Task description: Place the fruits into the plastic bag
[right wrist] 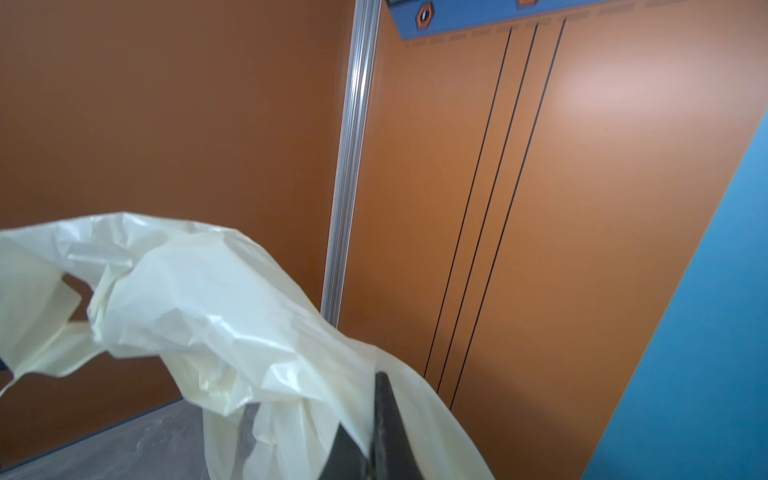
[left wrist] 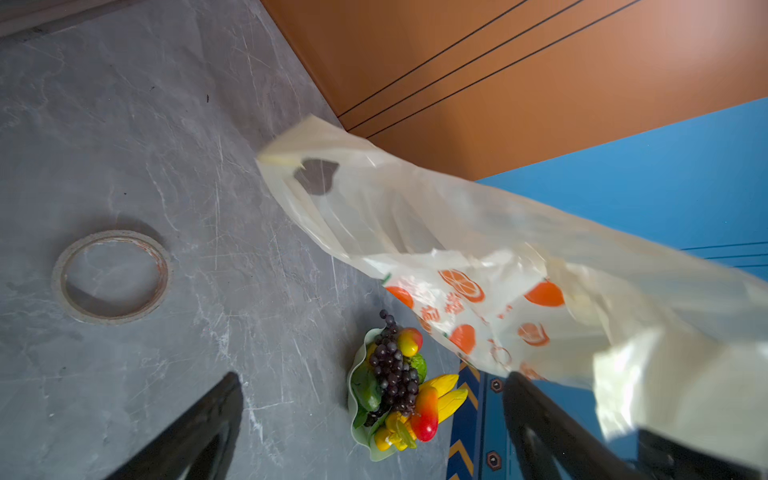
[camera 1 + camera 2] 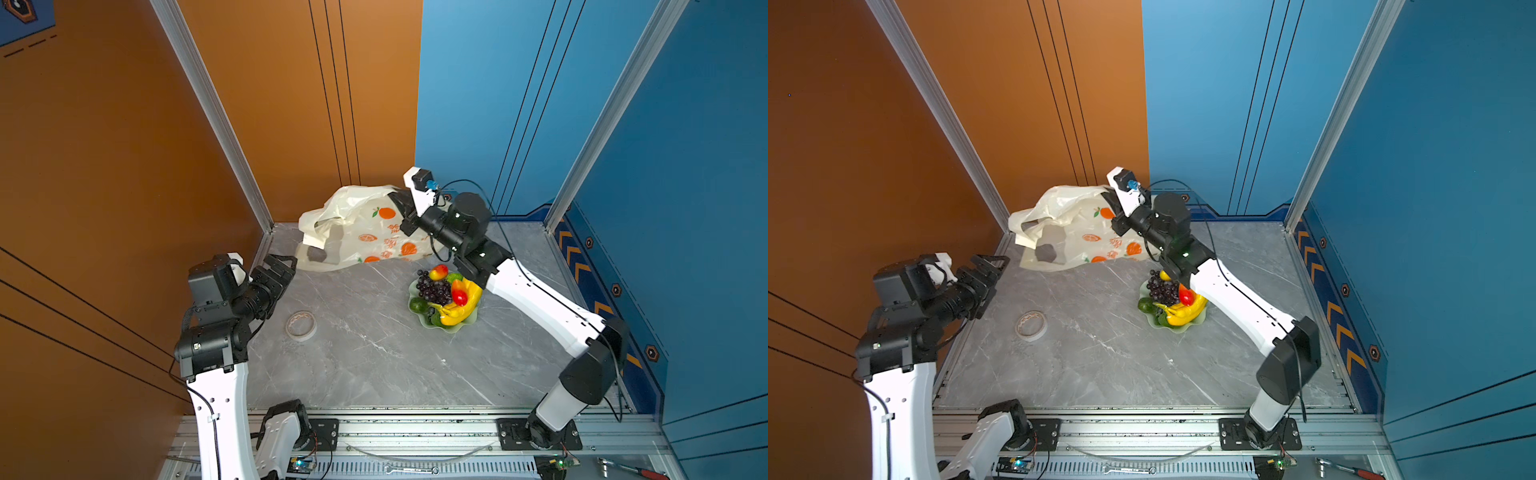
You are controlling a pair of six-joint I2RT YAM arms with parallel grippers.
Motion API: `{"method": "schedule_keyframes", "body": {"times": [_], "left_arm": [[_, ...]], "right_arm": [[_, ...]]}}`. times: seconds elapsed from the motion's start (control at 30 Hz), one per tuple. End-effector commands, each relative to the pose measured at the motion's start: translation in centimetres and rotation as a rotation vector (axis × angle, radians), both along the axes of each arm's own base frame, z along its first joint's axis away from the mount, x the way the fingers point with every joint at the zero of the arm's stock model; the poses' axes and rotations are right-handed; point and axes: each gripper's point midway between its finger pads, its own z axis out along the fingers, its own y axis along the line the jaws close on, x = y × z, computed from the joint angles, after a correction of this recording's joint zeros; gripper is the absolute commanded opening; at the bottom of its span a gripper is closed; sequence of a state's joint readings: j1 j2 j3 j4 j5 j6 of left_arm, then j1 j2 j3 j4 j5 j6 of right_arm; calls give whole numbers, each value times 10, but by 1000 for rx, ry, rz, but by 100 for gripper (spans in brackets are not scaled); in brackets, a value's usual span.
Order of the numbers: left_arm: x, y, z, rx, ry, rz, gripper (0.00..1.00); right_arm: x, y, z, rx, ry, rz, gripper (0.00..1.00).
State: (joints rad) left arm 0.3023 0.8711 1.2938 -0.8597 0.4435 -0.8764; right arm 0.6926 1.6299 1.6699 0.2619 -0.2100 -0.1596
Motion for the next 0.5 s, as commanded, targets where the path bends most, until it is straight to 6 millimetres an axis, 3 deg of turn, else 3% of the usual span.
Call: {"method": "schedule_keyframes", "body": {"times": [0.0, 0.1, 0.23, 0.47], "left_arm": [[10, -1, 10, -108, -53, 6, 98], [21, -2, 16, -194, -110, 10, 99], [32, -16, 8, -293, -112, -41, 99], [45, -50, 0, -253, -89, -228, 99]], "right_arm": [[-8, -15, -3, -64, -15, -1, 0], [-13, -29, 7, -59, -25, -16, 0], [-18, -41, 21, -36, -28, -26, 0], [-25, -50, 41, 16, -26, -28, 0]]}}
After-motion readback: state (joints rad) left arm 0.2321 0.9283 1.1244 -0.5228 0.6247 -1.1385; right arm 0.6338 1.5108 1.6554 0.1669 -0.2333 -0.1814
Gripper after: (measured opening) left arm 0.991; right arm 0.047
